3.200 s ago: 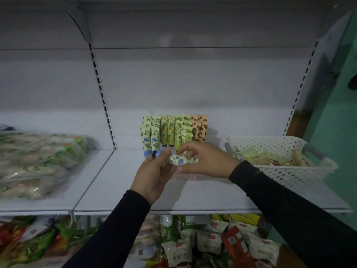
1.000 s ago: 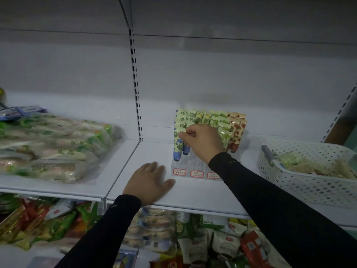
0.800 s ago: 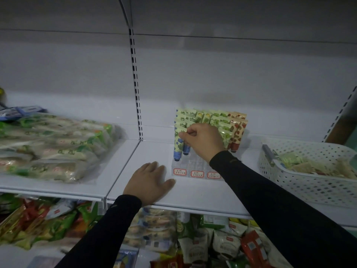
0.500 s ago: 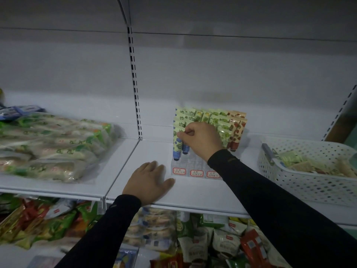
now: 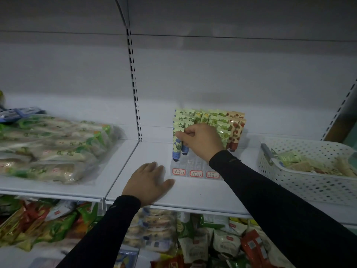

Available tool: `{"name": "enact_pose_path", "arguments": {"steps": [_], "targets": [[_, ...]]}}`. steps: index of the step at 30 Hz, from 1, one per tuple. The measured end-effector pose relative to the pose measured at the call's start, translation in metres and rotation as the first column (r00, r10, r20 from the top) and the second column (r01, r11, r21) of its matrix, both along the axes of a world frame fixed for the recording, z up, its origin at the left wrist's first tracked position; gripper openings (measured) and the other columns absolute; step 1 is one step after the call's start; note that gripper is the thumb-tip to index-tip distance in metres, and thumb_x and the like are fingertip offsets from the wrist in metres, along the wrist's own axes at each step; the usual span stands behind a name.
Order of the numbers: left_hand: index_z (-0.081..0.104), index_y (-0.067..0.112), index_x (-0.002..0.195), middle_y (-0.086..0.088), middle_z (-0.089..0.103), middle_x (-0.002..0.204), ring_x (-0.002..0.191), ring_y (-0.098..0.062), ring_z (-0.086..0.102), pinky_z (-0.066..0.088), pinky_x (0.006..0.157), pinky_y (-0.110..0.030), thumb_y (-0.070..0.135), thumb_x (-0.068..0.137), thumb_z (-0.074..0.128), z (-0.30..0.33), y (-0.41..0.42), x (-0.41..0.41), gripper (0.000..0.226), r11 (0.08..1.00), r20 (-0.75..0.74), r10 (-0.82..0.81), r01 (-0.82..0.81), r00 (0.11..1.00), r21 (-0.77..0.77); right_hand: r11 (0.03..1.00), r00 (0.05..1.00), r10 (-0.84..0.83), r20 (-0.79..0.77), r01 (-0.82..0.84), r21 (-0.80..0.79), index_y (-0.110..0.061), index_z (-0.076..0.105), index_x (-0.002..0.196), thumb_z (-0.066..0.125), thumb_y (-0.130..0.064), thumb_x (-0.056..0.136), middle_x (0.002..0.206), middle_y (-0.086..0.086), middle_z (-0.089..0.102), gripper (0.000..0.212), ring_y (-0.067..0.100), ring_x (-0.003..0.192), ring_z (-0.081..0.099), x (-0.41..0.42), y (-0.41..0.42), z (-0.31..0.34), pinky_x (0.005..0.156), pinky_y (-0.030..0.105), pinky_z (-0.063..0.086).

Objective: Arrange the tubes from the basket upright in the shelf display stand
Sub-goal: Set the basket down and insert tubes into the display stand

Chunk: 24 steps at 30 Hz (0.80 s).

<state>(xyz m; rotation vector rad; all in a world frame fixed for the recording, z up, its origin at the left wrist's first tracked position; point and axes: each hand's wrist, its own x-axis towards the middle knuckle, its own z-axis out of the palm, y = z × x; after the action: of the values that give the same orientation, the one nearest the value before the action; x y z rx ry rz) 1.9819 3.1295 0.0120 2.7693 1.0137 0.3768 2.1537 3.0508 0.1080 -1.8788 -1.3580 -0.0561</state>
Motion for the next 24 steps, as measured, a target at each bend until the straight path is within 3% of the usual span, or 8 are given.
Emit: {"name": "enact_pose_path", "arguments": {"steps": [2, 4, 9, 12, 15, 18, 21, 24], "targets": [[0.056, 0.019, 0.11, -0.002, 0.054, 0.122, 0.125, -0.023, 0.043, 0.033, 0.103, -0.033, 0.077, 0.074, 0.02, 0.002, -0.002, -0.001, 0.078, 1.0, -0.005, 0.005, -0.005, 1.0, -0.027, 1.0, 1.0, 0.005, -0.027, -0.005, 0.01, -0.001, 0.072, 0.078, 0.064, -0.042, 0.091, 0.07, 0.011, 0.071, 0.044, 0.023, 0.068, 0.067, 0.0, -0.003, 0.004, 0.066, 0.028, 0.053], [0.057, 0.017, 0.119, -0.005, 0.053, 0.131, 0.128, -0.022, 0.041, 0.031, 0.105, -0.032, 0.077, 0.071, 0.017, 0.005, -0.004, -0.002, 0.086, 0.999, -0.011, 0.016, -0.017, 1.0, -0.044, 1.0, 1.0, -0.019, -0.021, 0.019, 0.016, -0.009, 0.076, 0.086, 0.063, -0.043, 0.091, 0.076, 0.001, 0.073, 0.037, 0.011, 0.072, 0.068, -0.001, -0.008, 0.007, 0.068, 0.021, 0.052], [0.065, 0.012, 0.113, -0.005, 0.063, 0.122, 0.117, -0.021, 0.053, 0.038, 0.096, -0.029, 0.075, 0.071, 0.025, 0.014, -0.011, -0.006, 0.085, 0.99, 0.121, 0.063, -0.046, 0.991, -0.132, 1.0, 1.0, -0.006, 0.028, 0.005, 0.027, -0.016, 0.075, 0.098, 0.059, -0.044, 0.094, 0.094, -0.008, 0.073, 0.032, 0.001, 0.08, 0.062, -0.002, -0.03, 0.014, 0.069, 0.006, 0.043], [0.066, 0.017, 0.123, 0.0, 0.065, 0.129, 0.115, -0.02, 0.059, 0.039, 0.097, -0.027, 0.062, 0.085, 0.05, 0.024, -0.018, -0.014, 0.061, 0.985, 0.315, 0.142, -0.102, 0.938, -0.142, 0.997, 0.998, 0.023, 0.061, -0.027, 0.067, -0.017, 0.074, 0.102, 0.058, -0.042, 0.095, 0.096, -0.008, 0.073, 0.03, 0.003, 0.085, 0.063, 0.005, -0.052, 0.019, 0.075, 0.012, 0.048], [0.067, 0.019, 0.123, 0.004, 0.065, 0.128, 0.092, -0.024, 0.064, 0.04, 0.086, -0.023, 0.039, 0.092, 0.063, 0.047, -0.032, -0.012, 0.036, 0.996, 0.476, 0.083, -0.056, 0.876, -0.069, 0.996, 0.983, -0.006, 0.184, -0.011, 0.089, -0.019, 0.073, 0.103, 0.059, -0.042, 0.094, 0.095, -0.005, 0.07, 0.029, 0.006, 0.085, 0.059, 0.021, -0.077, 0.023, 0.08, 0.026, 0.05], [0.068, 0.021, 0.121, 0.008, 0.065, 0.124, 0.077, -0.011, 0.053, 0.037, 0.079, -0.021, 0.039, 0.094, 0.061, 0.078, -0.053, 0.0, 0.033, 0.999, 0.519, -0.044, 0.031, 0.854, 0.035, 0.996, 0.959, -0.069, 0.276, 0.051, 0.073, -0.018, 0.07, 0.114, 0.06, -0.044, 0.093, 0.112, -0.002, 0.067, 0.035, 0.01, 0.102, 0.057, 0.038, -0.106, 0.027, 0.087, 0.018, 0.039], [0.067, 0.019, 0.122, 0.004, 0.066, 0.122, 0.093, -0.014, 0.06, 0.044, 0.085, -0.023, 0.044, 0.095, 0.057, 0.102, -0.076, 0.02, 0.038, 0.986, 0.48, -0.167, 0.138, 0.861, 0.096, 0.992, 0.935, -0.129, 0.33, 0.117, 0.054, -0.016, 0.069, 0.118, 0.061, -0.041, 0.092, 0.119, 0.003, 0.065, 0.037, 0.016, 0.111, 0.057, 0.056, -0.139, 0.032, 0.09, 0.013, 0.032], [0.064, 0.019, 0.127, 0.001, 0.064, 0.128, 0.116, -0.017, 0.057, 0.037, 0.089, -0.02, 0.047, 0.096, 0.054, 0.119, -0.098, 0.049, 0.042, 0.959, 0.382, -0.28, 0.234, 0.881, 0.162, 0.976, 0.905, -0.194, 0.38, 0.217, -0.018, -0.019, 0.065, 0.124, 0.058, -0.042, 0.093, 0.126, 0.002, 0.061, 0.04, 0.014, 0.115, 0.054, 0.083, -0.171, 0.036, 0.091, 0.01, 0.028]]}}
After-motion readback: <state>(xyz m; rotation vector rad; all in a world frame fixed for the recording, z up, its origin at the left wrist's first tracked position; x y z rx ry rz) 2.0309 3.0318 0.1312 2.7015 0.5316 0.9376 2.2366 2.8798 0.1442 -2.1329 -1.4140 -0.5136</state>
